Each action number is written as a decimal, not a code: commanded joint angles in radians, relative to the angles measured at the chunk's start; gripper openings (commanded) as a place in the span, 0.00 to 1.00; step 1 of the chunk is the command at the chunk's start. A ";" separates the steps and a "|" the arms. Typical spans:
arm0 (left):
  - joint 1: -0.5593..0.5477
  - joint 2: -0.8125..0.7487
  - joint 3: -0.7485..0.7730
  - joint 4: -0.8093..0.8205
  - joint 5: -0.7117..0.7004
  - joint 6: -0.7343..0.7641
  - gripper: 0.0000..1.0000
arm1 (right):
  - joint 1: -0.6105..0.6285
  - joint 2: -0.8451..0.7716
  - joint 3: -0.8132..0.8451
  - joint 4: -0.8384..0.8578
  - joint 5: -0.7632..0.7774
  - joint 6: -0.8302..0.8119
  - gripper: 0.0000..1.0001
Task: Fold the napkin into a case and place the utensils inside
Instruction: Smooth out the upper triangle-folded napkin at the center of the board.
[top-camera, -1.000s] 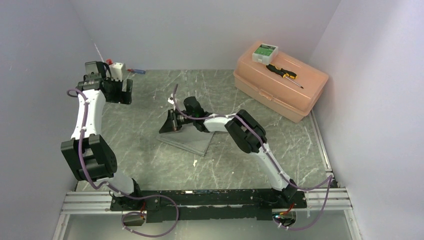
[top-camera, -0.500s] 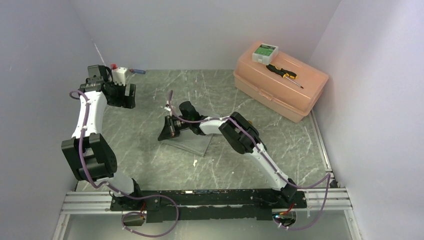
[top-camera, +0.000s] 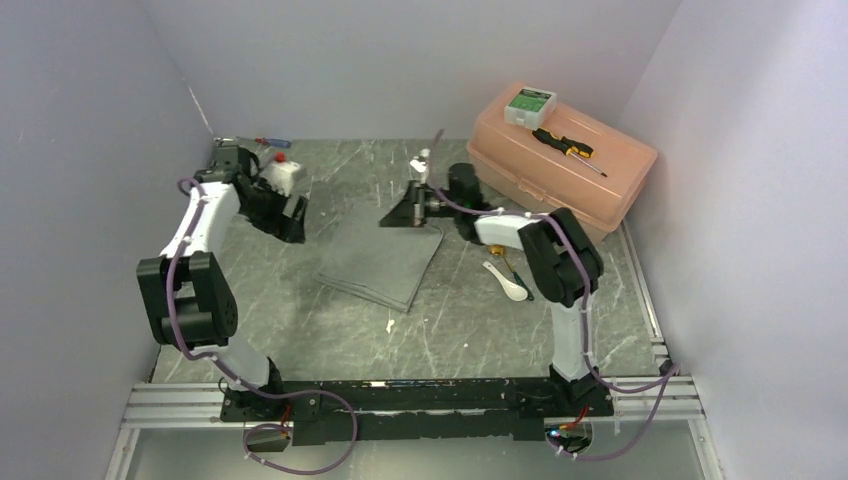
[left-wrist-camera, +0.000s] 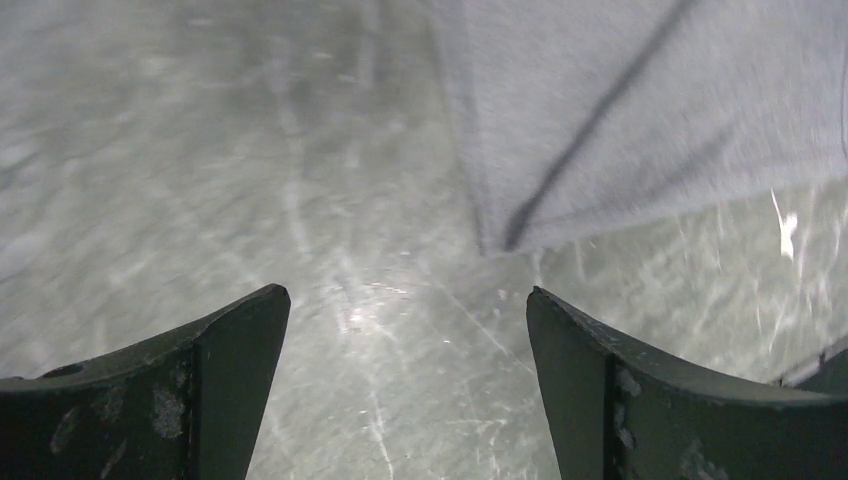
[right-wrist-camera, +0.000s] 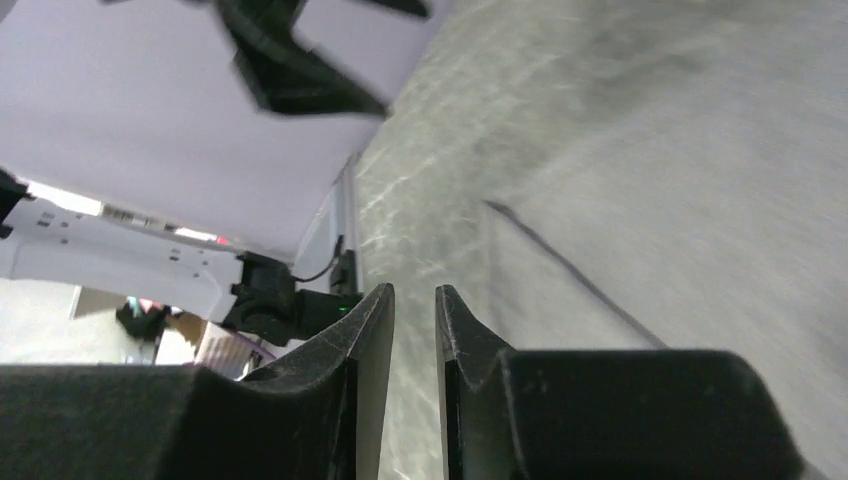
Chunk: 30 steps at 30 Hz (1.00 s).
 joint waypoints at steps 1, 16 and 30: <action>-0.101 0.012 -0.041 -0.068 0.029 0.150 0.95 | -0.122 -0.013 -0.151 -0.004 -0.080 -0.080 0.24; -0.294 0.055 -0.176 0.104 -0.054 0.252 0.65 | -0.278 0.081 -0.179 -0.063 -0.125 -0.177 0.01; -0.332 0.116 -0.315 0.285 -0.207 0.299 0.65 | -0.279 0.085 -0.144 -0.181 0.002 -0.246 0.00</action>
